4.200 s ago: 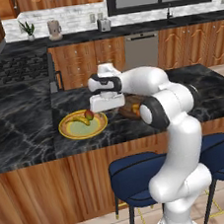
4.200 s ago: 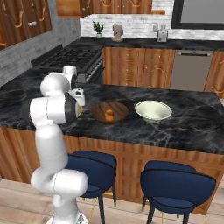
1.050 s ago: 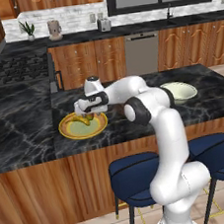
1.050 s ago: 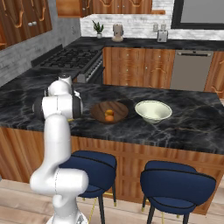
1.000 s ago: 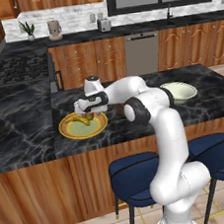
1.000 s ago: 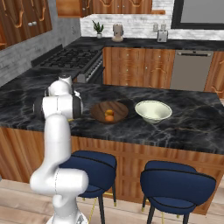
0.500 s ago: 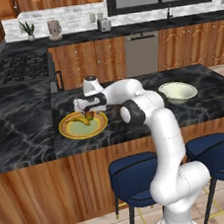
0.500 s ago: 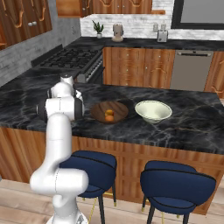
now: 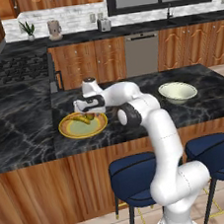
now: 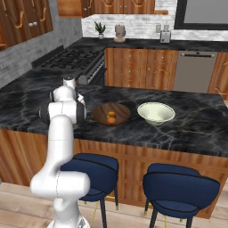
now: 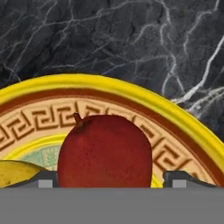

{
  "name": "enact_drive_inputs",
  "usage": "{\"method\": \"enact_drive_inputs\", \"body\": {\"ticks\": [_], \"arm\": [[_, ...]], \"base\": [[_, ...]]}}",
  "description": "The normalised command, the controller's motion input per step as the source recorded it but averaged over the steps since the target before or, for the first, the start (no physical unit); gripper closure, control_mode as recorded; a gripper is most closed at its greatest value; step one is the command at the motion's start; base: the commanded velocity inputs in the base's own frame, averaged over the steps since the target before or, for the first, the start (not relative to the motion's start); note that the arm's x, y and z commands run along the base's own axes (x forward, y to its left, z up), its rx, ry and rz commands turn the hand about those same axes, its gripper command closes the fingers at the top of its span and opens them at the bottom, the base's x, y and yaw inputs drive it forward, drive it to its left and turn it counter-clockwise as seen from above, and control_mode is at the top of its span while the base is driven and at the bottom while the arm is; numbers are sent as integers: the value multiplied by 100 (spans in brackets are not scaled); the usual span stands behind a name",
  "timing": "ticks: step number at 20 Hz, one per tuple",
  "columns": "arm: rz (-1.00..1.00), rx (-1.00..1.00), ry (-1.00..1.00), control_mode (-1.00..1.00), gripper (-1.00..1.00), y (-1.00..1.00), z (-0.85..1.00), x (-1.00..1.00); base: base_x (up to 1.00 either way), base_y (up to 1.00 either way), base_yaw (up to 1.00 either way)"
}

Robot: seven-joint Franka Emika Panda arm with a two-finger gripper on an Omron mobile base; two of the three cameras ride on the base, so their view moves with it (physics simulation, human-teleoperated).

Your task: Take the fruits from the plate on the dining counter and place two fruits in each bowl.

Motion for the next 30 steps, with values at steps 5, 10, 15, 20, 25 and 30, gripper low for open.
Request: {"method": "enact_drive_inputs", "body": {"ticks": [5,10,15,20,25,30], "arm": [[1,0,-1,-100,100,-4,0,-5],[2,0,0,-100,100,-40,60,-61],[1,0,1,-100,100,-66,80,-100],[0,0,10,-100,100,-81,62,-81],[-5,0,24,-100,100,-100,44,-15],[-12,0,27,-100,100,-100,30,10]], "base": [[0,0,0],[0,0,0],[0,0,0],[0,0,0],[0,0,0],[0,0,0]]}}
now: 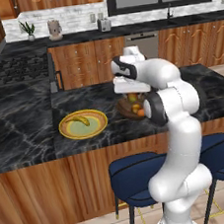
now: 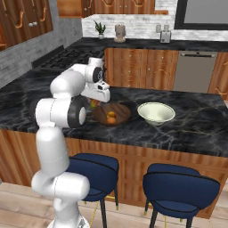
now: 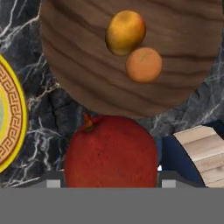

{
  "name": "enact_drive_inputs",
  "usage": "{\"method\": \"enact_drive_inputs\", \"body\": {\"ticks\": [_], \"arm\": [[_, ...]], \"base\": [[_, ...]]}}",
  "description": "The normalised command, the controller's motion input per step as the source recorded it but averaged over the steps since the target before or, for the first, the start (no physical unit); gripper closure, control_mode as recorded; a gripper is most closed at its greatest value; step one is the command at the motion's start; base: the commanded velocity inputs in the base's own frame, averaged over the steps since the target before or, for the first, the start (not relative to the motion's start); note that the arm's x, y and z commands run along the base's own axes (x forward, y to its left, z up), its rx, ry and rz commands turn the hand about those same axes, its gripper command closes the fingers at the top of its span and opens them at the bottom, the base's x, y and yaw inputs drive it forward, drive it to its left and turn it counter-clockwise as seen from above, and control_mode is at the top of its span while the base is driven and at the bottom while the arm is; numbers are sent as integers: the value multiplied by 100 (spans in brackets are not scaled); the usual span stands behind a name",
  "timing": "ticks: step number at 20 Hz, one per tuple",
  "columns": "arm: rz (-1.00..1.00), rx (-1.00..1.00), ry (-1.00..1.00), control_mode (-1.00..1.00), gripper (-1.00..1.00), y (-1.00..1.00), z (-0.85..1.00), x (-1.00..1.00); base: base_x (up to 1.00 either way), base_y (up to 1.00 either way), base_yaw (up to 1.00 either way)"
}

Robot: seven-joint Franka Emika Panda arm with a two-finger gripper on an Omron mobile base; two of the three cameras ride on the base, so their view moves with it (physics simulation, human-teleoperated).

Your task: Take the fruits from the plate on the dining counter and place two fruits in each bowl.

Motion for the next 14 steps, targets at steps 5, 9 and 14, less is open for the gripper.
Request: {"method": "enact_drive_inputs", "body": {"ticks": [5,9,14], "arm": [[-15,0,17,-100,100,-100,1,19],[-14,0,11,-100,100,-100,0,31],[-8,-4,-12,-100,100,-99,-20,29]], "base": [[0,0,0],[0,0,0],[0,0,0]]}}
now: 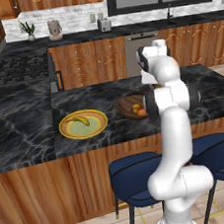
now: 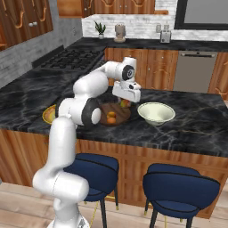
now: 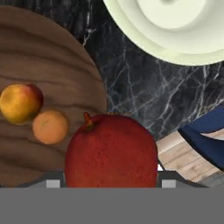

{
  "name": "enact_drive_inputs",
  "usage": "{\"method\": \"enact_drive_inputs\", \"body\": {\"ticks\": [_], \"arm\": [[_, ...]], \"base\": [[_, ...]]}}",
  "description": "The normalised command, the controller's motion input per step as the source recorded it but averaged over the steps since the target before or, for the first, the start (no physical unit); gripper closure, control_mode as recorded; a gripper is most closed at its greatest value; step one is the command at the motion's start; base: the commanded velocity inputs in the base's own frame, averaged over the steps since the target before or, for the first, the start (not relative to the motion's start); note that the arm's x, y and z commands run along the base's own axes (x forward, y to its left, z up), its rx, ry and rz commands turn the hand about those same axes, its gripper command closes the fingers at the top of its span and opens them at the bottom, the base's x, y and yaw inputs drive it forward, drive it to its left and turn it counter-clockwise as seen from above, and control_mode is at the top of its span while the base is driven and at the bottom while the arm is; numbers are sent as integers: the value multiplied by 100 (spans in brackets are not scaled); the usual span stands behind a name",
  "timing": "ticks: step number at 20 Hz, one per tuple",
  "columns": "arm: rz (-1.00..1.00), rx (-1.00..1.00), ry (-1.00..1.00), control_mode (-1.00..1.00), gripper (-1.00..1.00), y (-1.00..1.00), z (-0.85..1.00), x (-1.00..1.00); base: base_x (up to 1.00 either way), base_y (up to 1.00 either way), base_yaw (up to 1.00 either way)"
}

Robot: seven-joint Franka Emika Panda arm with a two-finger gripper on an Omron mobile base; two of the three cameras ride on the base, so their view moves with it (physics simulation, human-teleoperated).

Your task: Take the fruits from the plate on the dining counter and place two fruits in each bowl.

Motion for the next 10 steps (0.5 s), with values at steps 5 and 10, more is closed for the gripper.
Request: {"method": "enact_drive_inputs", "body": {"ticks": [5,10], "arm": [[1,-17,-35,-100,100,-57,-68,-19],[6,-22,-25,-100,100,-18,-63,-50]], "base": [[0,0,0],[0,0,0]]}}
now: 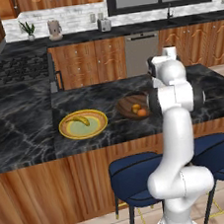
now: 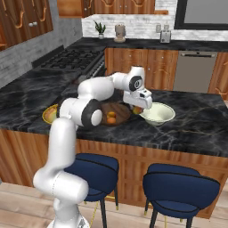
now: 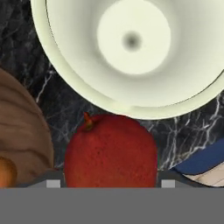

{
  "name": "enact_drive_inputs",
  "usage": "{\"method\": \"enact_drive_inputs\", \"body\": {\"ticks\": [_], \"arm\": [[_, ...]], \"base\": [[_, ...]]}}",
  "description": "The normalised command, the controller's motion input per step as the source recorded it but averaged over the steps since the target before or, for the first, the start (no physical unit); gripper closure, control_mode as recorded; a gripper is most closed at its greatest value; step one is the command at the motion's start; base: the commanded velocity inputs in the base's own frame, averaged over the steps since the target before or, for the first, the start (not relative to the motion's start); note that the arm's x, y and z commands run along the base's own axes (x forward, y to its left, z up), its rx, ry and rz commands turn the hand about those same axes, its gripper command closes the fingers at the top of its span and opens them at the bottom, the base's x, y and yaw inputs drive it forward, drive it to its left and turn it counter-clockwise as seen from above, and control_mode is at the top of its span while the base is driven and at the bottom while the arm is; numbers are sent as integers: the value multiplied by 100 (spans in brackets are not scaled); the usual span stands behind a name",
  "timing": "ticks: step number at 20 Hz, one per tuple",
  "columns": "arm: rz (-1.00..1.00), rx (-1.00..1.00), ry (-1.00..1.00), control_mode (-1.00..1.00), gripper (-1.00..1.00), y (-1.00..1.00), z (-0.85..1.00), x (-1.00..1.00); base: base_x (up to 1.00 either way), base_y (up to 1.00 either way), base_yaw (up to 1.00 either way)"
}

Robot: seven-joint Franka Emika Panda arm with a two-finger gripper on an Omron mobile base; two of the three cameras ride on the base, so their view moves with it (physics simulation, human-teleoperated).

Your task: Take the fruits from the plate on the dining counter and place two fruits in each bowl.

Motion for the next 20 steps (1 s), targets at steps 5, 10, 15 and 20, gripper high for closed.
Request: {"method": "enact_drive_inputs", "body": {"ticks": [5,10,15,20], "arm": [[0,-7,-5,-100,100,-58,-11,8],[0,0,-6,-100,100,-28,6,17],[0,4,0,-100,100,-37,11,33],[1,0,0,-100,100,-8,-2,45]], "base": [[0,0,0],[0,0,0],[0,0,0],[0,0,0]]}}
